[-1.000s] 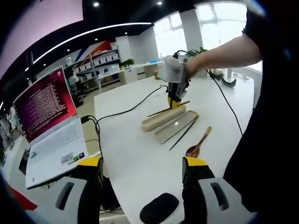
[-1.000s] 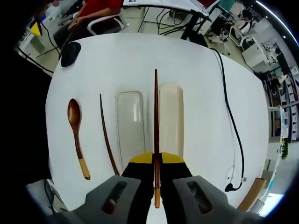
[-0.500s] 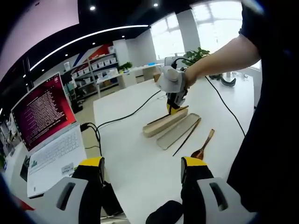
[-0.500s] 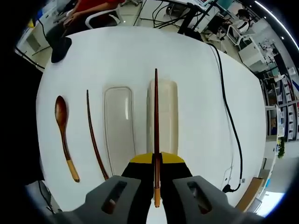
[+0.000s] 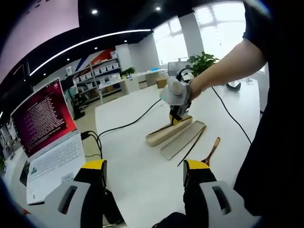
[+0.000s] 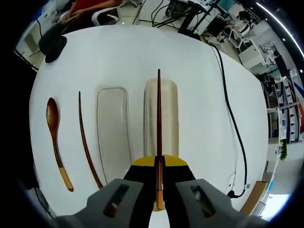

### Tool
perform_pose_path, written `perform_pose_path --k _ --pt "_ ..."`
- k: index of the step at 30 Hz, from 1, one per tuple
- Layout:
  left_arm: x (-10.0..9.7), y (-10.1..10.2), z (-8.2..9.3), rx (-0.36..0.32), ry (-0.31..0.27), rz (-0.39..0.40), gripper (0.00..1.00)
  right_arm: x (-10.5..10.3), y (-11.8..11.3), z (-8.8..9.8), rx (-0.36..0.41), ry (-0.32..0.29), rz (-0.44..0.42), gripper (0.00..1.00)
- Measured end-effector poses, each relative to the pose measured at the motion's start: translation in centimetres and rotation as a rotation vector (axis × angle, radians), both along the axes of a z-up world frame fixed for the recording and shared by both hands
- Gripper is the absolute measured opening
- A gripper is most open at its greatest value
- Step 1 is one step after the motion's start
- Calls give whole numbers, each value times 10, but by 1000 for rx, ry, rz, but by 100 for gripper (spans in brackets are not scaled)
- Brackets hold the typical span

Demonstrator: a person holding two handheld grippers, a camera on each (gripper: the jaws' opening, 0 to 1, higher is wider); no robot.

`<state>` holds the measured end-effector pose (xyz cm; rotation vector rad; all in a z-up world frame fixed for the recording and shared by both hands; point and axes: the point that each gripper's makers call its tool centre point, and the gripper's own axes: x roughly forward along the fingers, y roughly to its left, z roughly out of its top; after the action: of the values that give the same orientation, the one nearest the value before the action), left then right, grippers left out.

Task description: Arrange the utensils inside the cutlery case until each visible utensil rests in its matching compartment.

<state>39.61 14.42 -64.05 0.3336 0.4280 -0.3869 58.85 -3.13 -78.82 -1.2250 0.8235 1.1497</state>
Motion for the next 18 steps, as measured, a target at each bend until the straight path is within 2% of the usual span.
perform_pose_path --k 18 --pt "5 0 -5 8 34 -18 67 6 0 -12 15 15 -1 0"
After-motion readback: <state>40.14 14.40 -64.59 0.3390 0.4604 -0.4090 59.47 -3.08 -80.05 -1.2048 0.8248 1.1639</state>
